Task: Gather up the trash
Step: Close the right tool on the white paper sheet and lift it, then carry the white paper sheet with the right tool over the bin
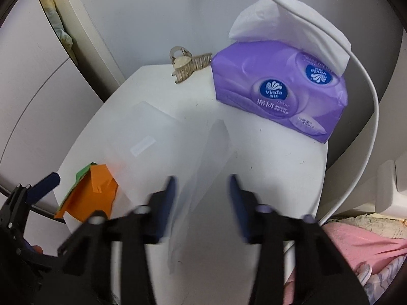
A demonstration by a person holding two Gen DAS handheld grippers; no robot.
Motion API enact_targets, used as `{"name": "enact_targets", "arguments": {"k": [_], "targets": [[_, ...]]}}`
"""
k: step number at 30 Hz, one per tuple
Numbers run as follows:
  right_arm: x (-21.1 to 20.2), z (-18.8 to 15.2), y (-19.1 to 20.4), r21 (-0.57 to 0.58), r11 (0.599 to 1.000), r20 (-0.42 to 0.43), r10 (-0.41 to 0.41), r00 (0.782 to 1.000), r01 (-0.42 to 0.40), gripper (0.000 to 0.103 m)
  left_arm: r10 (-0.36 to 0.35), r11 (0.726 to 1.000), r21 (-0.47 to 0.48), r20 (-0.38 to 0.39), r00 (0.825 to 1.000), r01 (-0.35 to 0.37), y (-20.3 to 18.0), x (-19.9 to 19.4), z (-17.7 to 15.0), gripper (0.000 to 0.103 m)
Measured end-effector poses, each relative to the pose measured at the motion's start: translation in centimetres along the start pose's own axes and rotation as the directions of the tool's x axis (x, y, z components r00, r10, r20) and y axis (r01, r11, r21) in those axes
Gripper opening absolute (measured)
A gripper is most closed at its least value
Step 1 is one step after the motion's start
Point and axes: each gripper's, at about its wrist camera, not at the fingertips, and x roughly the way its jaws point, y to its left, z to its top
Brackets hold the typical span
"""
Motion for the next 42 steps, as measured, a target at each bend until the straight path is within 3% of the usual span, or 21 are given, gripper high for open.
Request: {"name": "enact_targets", "arguments": {"k": [1,5,16,27,34,42], "targets": [[0.1,0.0,0.0,0.001,1.0,0.0,-0.001,1.0,0.001,0.015,-0.001,1.0,-0.003,0.002,1.0,0.001,0.1,0.0,0.0,0.097],[-0.1,-0.3,0.0,0.0,1.0,0.009,0.011,1.0,-0.011,0.004,-0.004,1.0,-0.006,0.007,1.0,0.004,0.0,0.0,0.2,0.097],[-4.1,0.4,-0.7,-0.013,1.0,0.097,0.011,0.995,-0.01,0.003,-0.014,1.0,0.019,0.045,0.999,0.013,-2.3,-1.1,2.0,0.097],[-11.8,2.4,-0.1,-0.04,0.998,0.234,0.048,0.971,-0.039,0.003,0.005,0.999,0.039,0.122,0.993,-0.01,-3.9,-6.3,3.4,0.097],[-16.4,1.1,2.5,-0.1,0.991,0.276,0.116,0.954,-0.092,0.003,0.035,0.999,0.003,0.164,0.986,-0.036,-3.3,-11.0,2.3,0.097],[-21.2,-1.9,7.7,-0.206,0.967,0.3,0.21,0.93,-0.152,0.003,0.095,0.994,-0.078,0.193,0.977,-0.081,-0.4,-16.4,-1.3,0.097]]}}
